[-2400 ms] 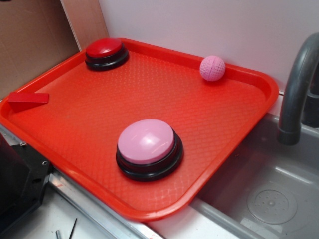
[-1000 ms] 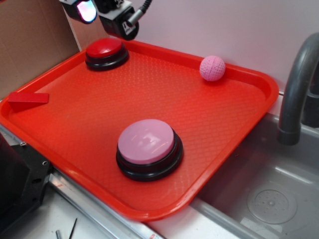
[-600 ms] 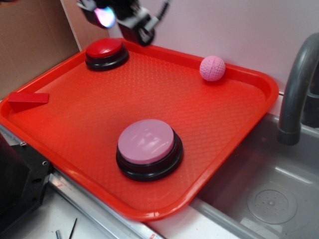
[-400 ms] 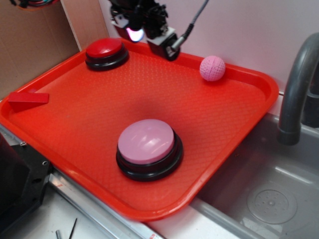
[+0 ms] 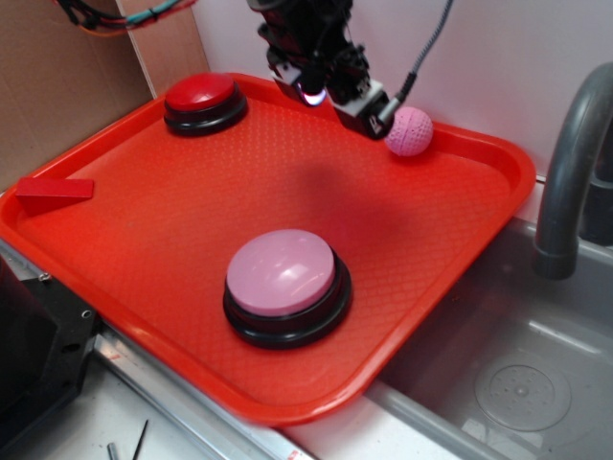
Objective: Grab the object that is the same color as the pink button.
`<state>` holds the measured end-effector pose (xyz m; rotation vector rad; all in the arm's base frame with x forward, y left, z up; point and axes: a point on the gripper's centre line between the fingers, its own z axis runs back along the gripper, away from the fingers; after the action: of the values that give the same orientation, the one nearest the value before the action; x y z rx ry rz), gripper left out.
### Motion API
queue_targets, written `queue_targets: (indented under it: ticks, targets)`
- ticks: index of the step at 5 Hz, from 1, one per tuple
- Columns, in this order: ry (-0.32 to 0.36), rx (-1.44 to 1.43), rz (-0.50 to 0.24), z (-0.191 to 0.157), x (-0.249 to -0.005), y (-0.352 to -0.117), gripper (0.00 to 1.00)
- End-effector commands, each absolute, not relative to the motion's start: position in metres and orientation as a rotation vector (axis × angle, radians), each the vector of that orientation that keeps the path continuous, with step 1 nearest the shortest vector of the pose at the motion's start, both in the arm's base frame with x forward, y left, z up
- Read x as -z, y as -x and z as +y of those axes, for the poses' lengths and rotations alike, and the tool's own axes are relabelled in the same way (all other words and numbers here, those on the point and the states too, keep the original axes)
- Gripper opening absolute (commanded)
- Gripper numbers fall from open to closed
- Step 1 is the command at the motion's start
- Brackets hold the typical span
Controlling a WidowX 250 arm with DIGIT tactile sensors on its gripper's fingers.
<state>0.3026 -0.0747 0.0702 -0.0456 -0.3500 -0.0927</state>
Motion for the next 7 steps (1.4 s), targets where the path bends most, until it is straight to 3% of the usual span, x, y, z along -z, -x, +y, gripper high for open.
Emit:
queue_targets:
  ticks: [1, 5, 6, 7]
  targets:
    - [0.035, 0.062, -0.368, -0.093, -0.075, -0.344, 1.00]
    - [0.024, 0.096, -0.375, -0.097, -0.052, -0.367, 1.00]
    - [0.027, 0.107, -0.397, -0.099, -0.052, -0.371, 0.00]
    - [0.037, 0.133, -0.405, -0.100, -0.050, -0.372, 0.00]
